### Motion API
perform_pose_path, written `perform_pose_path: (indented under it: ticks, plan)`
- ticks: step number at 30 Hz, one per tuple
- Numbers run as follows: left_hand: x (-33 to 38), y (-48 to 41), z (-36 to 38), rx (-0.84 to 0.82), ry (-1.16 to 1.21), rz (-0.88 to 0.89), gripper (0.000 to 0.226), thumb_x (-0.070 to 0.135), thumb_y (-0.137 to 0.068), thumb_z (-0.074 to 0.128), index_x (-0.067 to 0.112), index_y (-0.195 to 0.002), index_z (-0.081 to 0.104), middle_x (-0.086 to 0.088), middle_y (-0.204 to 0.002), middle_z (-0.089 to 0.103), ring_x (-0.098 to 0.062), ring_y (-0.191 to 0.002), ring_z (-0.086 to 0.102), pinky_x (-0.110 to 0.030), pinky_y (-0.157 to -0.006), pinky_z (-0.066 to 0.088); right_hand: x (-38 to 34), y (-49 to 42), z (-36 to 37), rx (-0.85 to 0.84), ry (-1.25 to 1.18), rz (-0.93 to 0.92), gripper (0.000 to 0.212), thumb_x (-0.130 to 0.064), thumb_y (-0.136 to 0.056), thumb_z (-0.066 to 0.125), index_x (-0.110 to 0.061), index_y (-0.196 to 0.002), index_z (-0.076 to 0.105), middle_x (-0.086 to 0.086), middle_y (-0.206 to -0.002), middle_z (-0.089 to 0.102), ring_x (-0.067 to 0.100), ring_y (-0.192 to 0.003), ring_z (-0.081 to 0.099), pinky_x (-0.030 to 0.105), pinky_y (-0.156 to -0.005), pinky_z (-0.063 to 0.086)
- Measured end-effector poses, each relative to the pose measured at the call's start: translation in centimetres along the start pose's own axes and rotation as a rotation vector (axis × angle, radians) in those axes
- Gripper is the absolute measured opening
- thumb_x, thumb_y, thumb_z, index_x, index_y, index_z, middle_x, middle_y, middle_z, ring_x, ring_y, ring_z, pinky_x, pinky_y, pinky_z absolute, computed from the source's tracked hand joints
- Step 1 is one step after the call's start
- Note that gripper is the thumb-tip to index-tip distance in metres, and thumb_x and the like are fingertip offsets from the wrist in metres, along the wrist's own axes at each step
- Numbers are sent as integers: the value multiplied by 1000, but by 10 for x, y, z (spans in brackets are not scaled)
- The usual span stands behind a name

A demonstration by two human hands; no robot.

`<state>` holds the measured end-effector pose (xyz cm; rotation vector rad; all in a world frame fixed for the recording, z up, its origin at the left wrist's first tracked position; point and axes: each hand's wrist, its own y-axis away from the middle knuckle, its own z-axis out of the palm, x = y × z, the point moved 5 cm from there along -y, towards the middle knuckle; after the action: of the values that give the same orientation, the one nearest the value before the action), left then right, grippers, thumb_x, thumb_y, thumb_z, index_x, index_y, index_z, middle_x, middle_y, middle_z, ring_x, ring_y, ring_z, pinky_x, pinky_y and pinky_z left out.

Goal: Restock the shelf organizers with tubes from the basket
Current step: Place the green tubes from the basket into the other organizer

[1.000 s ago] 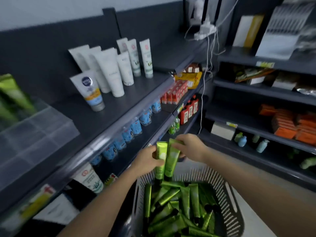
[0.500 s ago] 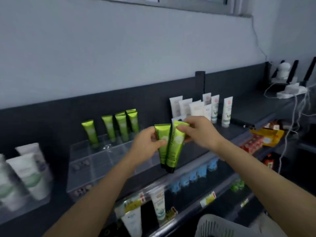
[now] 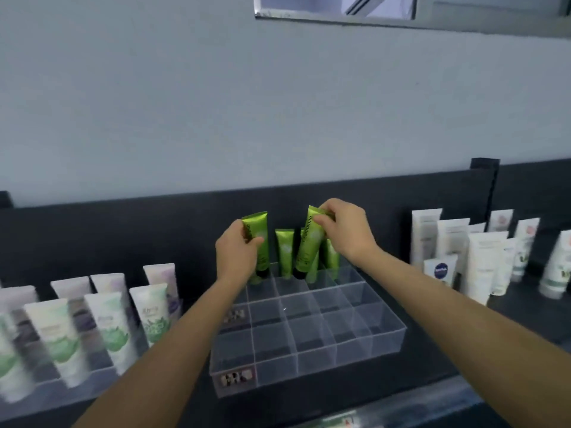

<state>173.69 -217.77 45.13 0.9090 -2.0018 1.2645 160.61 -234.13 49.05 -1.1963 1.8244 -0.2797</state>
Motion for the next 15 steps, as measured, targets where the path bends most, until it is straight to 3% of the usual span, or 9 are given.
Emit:
perform_pose_path:
  ticks: [2, 5, 10, 15]
  plan:
    - [-14, -11, 3, 12, -5, 2, 13, 13, -84, 68, 9, -83, 56, 0, -78, 58, -14, -72, 53, -24, -57, 37, -3, -10, 17, 2, 37, -34, 13, -23, -92, 58, -11, -91, 62, -2, -77, 60, 14, -72, 55, 23, -64, 37]
    - [-30, -22, 8, -4, 13, 0, 10, 13, -85, 68, 12, -90, 59, 0, -86, 62, -14, -79, 57, -23, -61, 40, 1, -25, 43, -25, 36, -43, 13, -22, -93, 57, -10, -92, 61, 0, -77, 60, 16, -72, 57, 29, -67, 46]
    - [-52, -30, 21, -40, -32, -25, 10, 13, -85, 68, 12, -90, 59, 1, -85, 61, -12, -77, 56, -24, -65, 40, 12, -40, 75, -107, 80, -43, 15, -22, -94, 56, -8, -96, 62, 2, -83, 60, 17, -76, 55, 29, -70, 45]
    - [-72, -28, 34, -112, -106, -60, 10, 13, -85, 68, 11, -88, 58, -1, -85, 61, -14, -78, 58, -28, -67, 48, 20, -43, 102, -256, 179, -63, 16, -22, -92, 59, -7, -96, 61, 13, -92, 67, 29, -87, 61, 39, -76, 51]
